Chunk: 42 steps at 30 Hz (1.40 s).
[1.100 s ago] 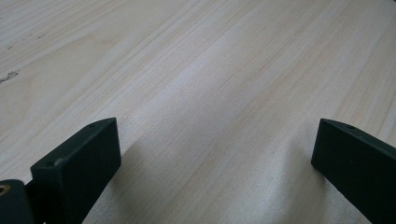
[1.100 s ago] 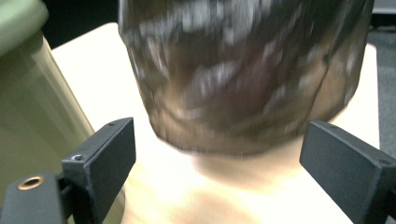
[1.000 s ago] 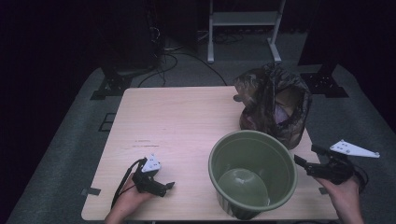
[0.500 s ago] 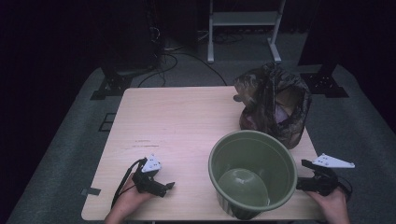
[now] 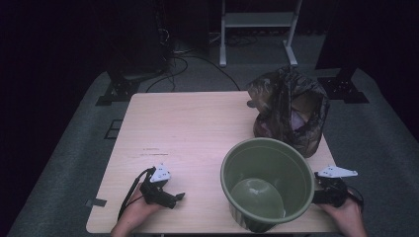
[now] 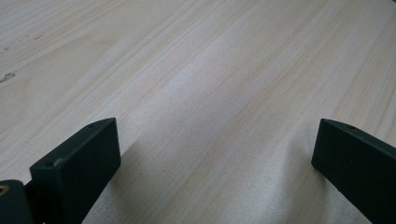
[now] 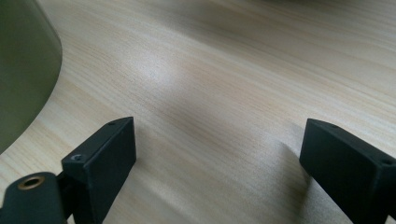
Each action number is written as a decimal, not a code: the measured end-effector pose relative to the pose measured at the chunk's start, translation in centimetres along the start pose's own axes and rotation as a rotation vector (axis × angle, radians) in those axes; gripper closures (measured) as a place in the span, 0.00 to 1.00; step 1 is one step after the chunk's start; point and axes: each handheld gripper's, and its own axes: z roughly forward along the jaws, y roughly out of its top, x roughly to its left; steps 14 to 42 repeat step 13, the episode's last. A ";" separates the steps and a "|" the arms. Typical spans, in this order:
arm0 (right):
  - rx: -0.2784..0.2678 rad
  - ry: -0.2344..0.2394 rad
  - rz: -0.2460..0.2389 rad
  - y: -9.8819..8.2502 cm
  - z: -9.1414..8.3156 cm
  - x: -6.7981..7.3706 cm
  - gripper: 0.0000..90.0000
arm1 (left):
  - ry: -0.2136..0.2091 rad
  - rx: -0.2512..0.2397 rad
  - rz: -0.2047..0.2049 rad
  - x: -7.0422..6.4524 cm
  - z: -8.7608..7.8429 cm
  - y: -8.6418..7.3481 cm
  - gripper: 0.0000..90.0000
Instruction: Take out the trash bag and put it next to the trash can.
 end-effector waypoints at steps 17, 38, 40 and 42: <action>0.000 0.000 -0.001 0.0 0.0 0.0 0.11 | 0.000 0.000 0.000 0.0 0.0 0.0 0.00; 0.000 0.000 -0.001 0.0 0.0 0.0 0.11 | 0.000 0.000 0.000 0.0 0.0 0.0 0.00; 0.000 0.000 -0.001 0.0 0.0 0.0 0.11 | 0.000 0.000 0.000 0.0 0.0 0.0 0.00; 0.000 0.000 -0.001 0.0 0.0 0.0 0.11 | 0.000 0.000 0.000 0.0 0.0 0.0 0.00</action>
